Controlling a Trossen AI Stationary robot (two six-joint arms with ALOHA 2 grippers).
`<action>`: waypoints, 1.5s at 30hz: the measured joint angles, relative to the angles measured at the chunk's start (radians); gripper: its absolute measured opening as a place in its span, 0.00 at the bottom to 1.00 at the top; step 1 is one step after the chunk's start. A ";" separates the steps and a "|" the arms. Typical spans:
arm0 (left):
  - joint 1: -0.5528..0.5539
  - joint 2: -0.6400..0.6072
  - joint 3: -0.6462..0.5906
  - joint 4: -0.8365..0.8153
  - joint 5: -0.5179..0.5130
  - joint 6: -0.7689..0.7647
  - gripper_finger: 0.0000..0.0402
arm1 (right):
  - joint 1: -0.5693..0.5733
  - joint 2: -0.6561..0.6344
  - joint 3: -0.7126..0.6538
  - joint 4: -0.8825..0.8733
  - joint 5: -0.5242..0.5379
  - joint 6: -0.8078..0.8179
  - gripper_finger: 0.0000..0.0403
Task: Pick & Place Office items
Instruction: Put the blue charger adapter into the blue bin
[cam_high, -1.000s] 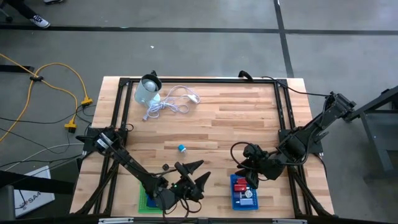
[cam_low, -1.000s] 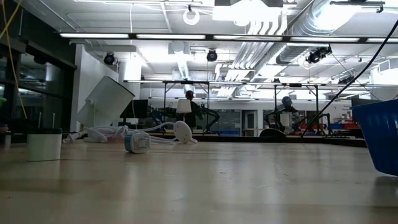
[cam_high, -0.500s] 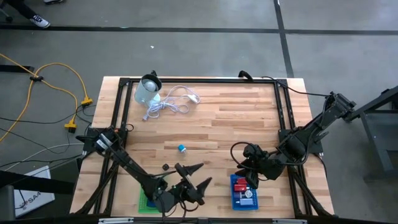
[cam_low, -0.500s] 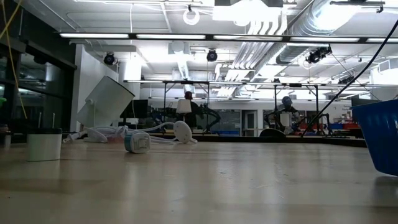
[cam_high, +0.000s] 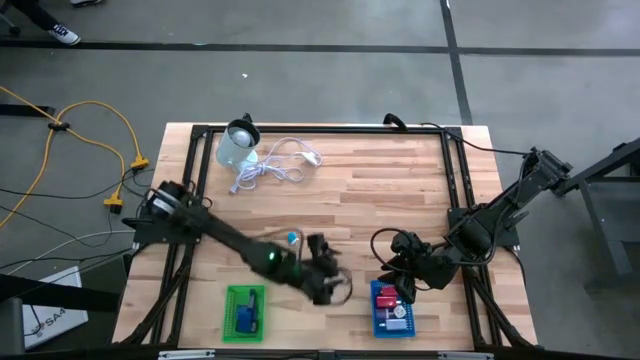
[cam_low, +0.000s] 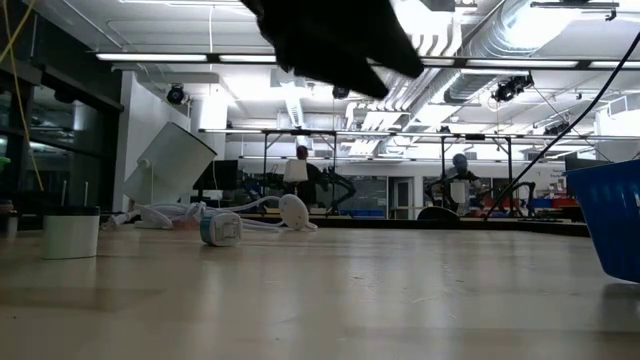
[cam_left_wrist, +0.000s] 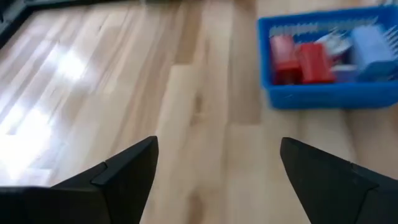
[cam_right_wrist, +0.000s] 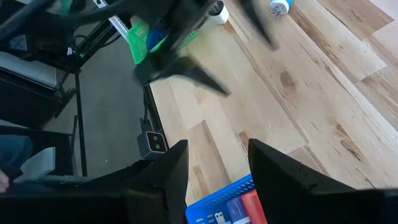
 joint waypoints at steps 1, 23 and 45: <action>0.020 -0.010 0.000 -0.025 0.027 0.013 0.82 | 0.000 0.000 0.000 0.000 0.000 0.000 0.38; 0.294 -0.217 0.000 -0.600 0.492 0.283 0.82 | 0.000 0.000 0.000 0.016 0.000 0.000 0.38; 0.462 -0.222 -0.031 -0.659 0.697 0.459 0.82 | 0.000 0.000 0.000 0.023 0.000 0.000 0.38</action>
